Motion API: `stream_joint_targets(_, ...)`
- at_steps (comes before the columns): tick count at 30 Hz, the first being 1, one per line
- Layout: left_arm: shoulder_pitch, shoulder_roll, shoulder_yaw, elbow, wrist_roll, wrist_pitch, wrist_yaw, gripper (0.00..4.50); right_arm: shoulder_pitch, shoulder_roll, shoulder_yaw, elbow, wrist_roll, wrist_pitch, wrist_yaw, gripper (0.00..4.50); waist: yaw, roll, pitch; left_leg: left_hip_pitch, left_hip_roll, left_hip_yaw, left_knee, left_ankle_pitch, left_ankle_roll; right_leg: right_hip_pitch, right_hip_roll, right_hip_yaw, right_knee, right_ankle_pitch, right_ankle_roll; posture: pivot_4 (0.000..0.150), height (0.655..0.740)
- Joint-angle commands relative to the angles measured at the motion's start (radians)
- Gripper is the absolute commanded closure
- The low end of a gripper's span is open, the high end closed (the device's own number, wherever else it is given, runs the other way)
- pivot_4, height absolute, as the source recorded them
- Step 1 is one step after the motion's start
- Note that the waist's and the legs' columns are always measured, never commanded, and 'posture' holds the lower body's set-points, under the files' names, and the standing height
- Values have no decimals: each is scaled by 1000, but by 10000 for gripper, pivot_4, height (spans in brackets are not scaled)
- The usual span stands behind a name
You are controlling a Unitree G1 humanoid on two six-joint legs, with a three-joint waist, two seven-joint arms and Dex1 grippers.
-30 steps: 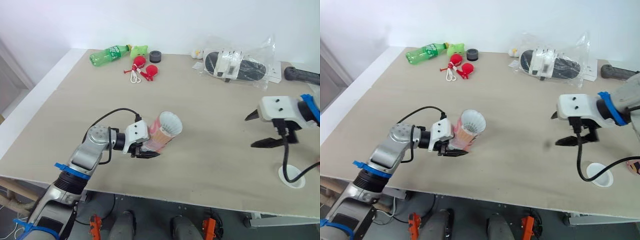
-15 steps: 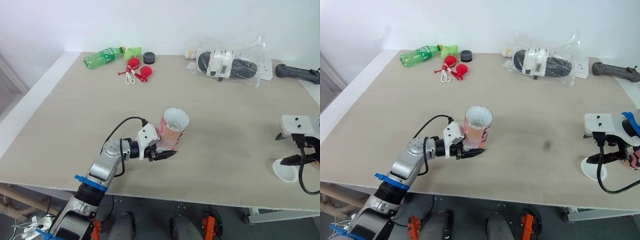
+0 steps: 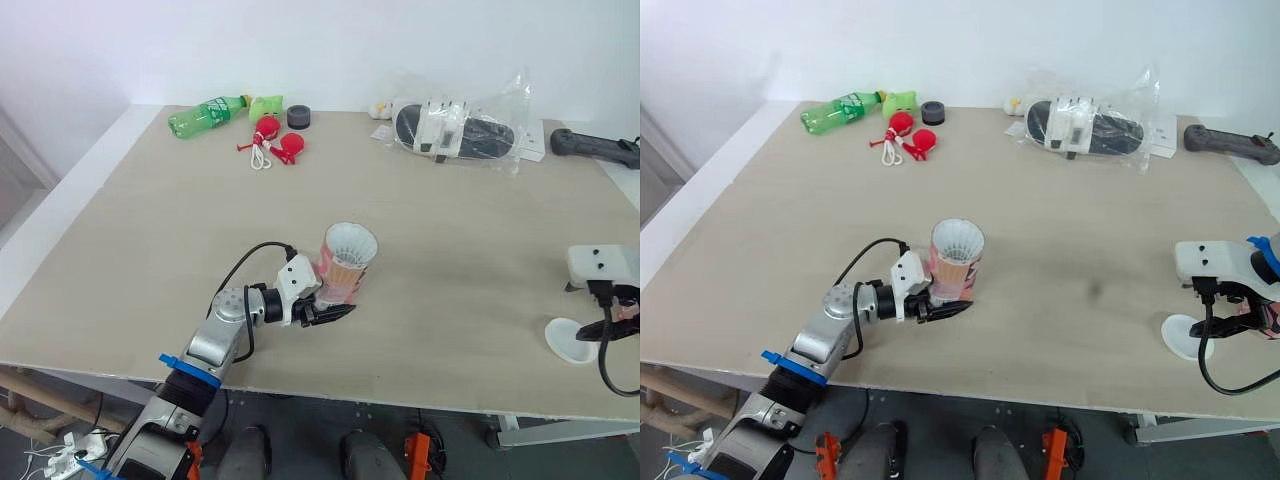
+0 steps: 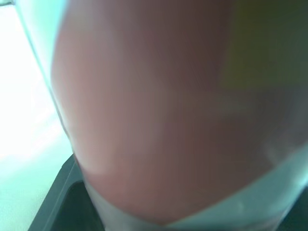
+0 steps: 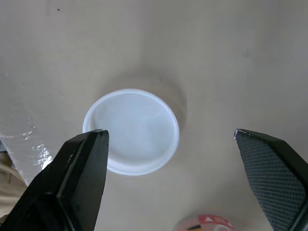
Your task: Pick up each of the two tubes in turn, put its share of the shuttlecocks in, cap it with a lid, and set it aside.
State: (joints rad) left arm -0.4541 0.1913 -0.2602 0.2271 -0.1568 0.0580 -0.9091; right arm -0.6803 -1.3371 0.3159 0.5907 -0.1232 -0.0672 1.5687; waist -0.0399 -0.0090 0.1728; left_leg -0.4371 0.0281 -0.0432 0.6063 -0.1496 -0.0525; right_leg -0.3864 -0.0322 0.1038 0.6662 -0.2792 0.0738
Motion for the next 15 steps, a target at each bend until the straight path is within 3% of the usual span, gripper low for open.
stream_joint_targets(1, 18, -17, 18, 61, 2, -76, 22, 16293, -32, 16, -6, 51, -43, -38, 27, 358, 0, 0, 0, 0, 0, 0, 0, 0, 0, 0, 0, 0, 0, 0, 0, 1500, 7400)
stream_joint_targets(13, 57, -36, 20, 224, 19, -162, 29, 16293, -63, 114, 0, 191, -139, -92, -6, 358, -7, 2, -2, 15, 0, 0, 0, 1, 0, 16, 0, 1, 0, -2, 6, 1500, 7400)
stream_joint_targets(15, 58, -37, 23, 227, 16, -164, 29, 16293, -69, 125, 0, 217, -152, -104, -17, 2605, -7, 3, -2, 16, 0, 1, 0, 1, 0, 16, 0, 1, 0, -2, 6, 1500, 7400)
